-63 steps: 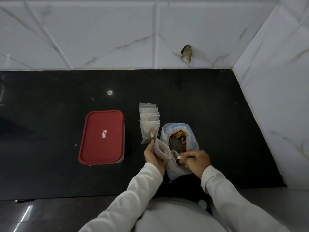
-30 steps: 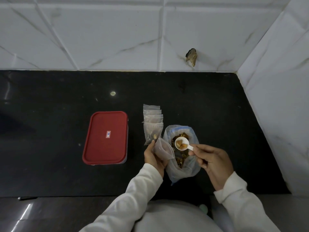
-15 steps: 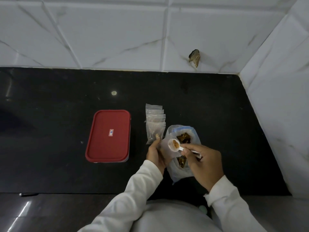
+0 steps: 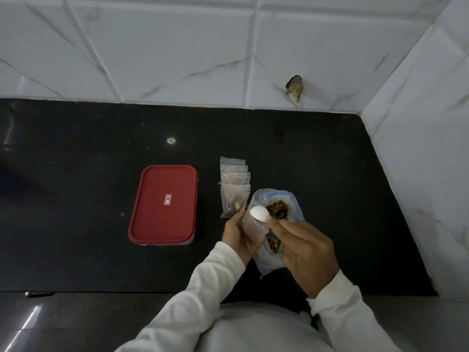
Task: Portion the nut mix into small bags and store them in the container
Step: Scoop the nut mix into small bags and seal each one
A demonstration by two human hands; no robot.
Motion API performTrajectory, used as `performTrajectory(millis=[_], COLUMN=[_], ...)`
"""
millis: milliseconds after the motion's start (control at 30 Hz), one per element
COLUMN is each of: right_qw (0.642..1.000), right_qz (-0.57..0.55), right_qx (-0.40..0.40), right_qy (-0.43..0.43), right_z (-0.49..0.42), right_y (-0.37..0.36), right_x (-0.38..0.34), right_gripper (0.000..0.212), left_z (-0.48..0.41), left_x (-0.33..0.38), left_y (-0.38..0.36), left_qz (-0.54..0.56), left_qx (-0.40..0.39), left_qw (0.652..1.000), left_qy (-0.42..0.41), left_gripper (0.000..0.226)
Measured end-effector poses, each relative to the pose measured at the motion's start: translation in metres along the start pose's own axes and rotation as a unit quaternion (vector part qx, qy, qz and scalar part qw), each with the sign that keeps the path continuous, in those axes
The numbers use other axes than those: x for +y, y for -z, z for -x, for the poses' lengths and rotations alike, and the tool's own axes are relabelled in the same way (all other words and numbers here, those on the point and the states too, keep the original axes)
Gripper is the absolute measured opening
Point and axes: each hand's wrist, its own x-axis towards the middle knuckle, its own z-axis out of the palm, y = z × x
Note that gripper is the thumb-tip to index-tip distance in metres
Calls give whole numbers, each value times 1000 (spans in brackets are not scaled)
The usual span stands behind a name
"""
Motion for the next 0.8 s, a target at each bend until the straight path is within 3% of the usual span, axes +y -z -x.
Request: performTrajectory(millis=[100, 200, 433, 500, 600, 700, 800], right_qw=[1000, 980, 830, 860, 937, 939, 908], right_qz=[-23, -146, -351, -283, -126, -40, 41], right_qx=[-8, -10, -5, -31, -134, -241, -361], right_qy=[-10, -133, -433, -425, -299, -241, -208], right_z=[3, 4, 1, 7, 19, 28, 26], right_y=[-4, -2, 5, 1, -8, -22, -30], right_x=[1, -1, 8, 24, 39, 42, 39], right_gripper=[29, 29, 22, 22, 24, 26, 36], left_z=[2, 6, 9, 10, 11, 12, 9], left_x=[0, 1, 4, 6, 6, 2, -5], left_y=[-2, -3, 0, 4, 11, 16, 15], left_qz=[-7, 3, 12, 23, 44, 27, 21], left_qx=[4, 7, 24, 31, 30, 34, 44], left_qw=[1000, 1000, 1000, 999, 998, 999, 999], left_qy=[10, 16, 13, 11, 27, 32, 13], left_gripper=[43, 35, 35, 30, 31, 33, 36])
